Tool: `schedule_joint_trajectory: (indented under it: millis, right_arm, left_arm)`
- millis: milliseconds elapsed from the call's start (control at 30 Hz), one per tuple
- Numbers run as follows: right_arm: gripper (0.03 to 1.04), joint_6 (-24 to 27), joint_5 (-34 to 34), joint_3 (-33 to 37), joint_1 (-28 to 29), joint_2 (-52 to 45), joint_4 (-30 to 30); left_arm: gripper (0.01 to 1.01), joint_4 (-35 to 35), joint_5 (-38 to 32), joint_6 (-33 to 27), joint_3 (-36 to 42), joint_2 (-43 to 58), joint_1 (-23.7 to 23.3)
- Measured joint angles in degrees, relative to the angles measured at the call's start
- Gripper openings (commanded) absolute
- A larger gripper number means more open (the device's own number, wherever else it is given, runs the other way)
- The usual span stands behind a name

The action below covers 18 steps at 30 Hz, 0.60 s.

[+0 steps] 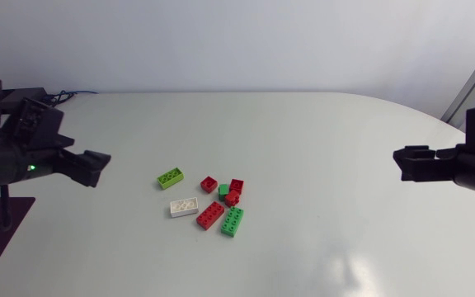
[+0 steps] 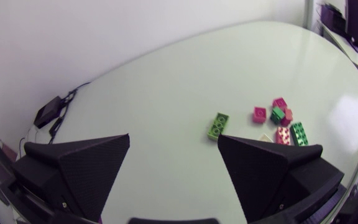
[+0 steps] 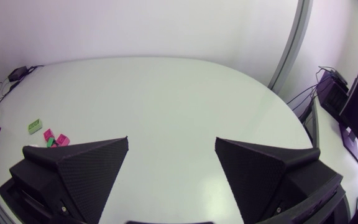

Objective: Sort duplo bricks by size, large to the right and small to the left

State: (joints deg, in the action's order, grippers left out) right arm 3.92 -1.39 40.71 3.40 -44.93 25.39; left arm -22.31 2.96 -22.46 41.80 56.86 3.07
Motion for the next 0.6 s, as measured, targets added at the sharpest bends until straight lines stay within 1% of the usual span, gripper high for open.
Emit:
schedule_joint_trajectory:
  millis: [67, 167, 333, 467, 600]
  right_arm:
    - [1.0, 0.0, -0.3, 0.8, 0.0, -1.9, 0.2]
    - [1.0, 0.0, 0.3, 0.9, -1.5, -3.9, 1.6]
    - [1.0, 0.0, 0.4, 0.9, -3.4, -5.6, 1.9]
    - [1.0, 0.0, 0.3, 0.9, -4.2, -5.6, 2.0]
    - [1.0, 0.0, 0.3, 0.6, -5.7, -5.6, 2.3]
  left_arm:
    - [0.985, -2.3, 1.7, -3.6, 0.0, 2.1, 0.2]
    - [0.985, -6.4, 1.9, -7.7, 0.7, 5.2, 1.3]
    - [0.985, -7.4, 2.5, -13.8, 2.4, 13.4, 4.0]
    - [0.985, -7.5, 2.5, -15.8, 5.6, 21.8, 7.3]
    - [0.985, -7.3, 2.5, -15.9, 12.0, 31.3, 9.0]
